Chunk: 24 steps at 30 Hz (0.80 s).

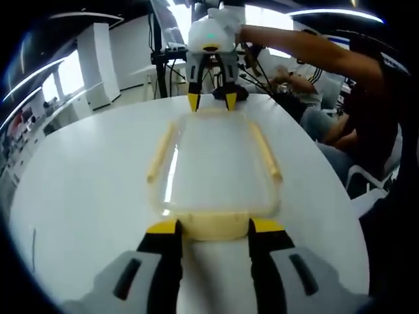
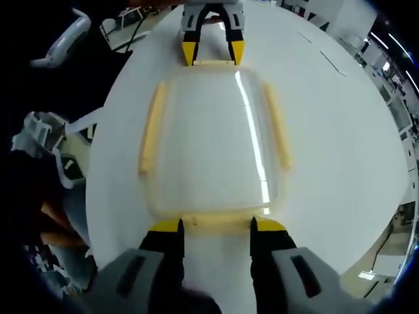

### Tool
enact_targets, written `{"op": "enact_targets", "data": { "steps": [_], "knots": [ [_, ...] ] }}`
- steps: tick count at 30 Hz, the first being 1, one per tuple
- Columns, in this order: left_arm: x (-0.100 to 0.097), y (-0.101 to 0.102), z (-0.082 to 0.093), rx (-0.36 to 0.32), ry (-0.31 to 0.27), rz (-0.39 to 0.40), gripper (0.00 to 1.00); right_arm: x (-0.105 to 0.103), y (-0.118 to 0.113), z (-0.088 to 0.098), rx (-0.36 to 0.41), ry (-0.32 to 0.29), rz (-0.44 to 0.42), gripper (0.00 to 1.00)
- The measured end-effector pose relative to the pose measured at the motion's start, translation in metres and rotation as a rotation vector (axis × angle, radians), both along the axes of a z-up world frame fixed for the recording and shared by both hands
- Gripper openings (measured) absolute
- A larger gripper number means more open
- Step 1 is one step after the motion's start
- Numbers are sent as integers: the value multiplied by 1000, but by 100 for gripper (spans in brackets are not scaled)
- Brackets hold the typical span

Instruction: Snap each plastic latch of the storage box into its locked position after aligning the lid with the box until every specified latch is closed and the lid sits flush.

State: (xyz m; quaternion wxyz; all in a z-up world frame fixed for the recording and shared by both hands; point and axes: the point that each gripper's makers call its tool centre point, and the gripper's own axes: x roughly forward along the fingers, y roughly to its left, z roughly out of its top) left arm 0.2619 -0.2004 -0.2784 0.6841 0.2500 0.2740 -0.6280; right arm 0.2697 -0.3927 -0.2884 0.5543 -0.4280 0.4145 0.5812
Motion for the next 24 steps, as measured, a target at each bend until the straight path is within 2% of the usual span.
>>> {"op": "enact_targets", "data": {
  "steps": [4, 12, 19, 24],
  "knots": [
    [-1, 0, -1, 33, -3, -5, 38, 0, 1, -1, -36, -1, 11, 36],
    [-1, 0, -3, 74, 1, -3, 38, 0, 0, -1, -12, 3, -1, 36],
    [-1, 1, -3, 51, 5, 5, 38, -2, 0, -1, -55, -12, 4, 36],
    [-1, 0, -3, 71, -5, 2, 37, -6, -1, -1, -98, -26, -5, 36]
  ]
}}
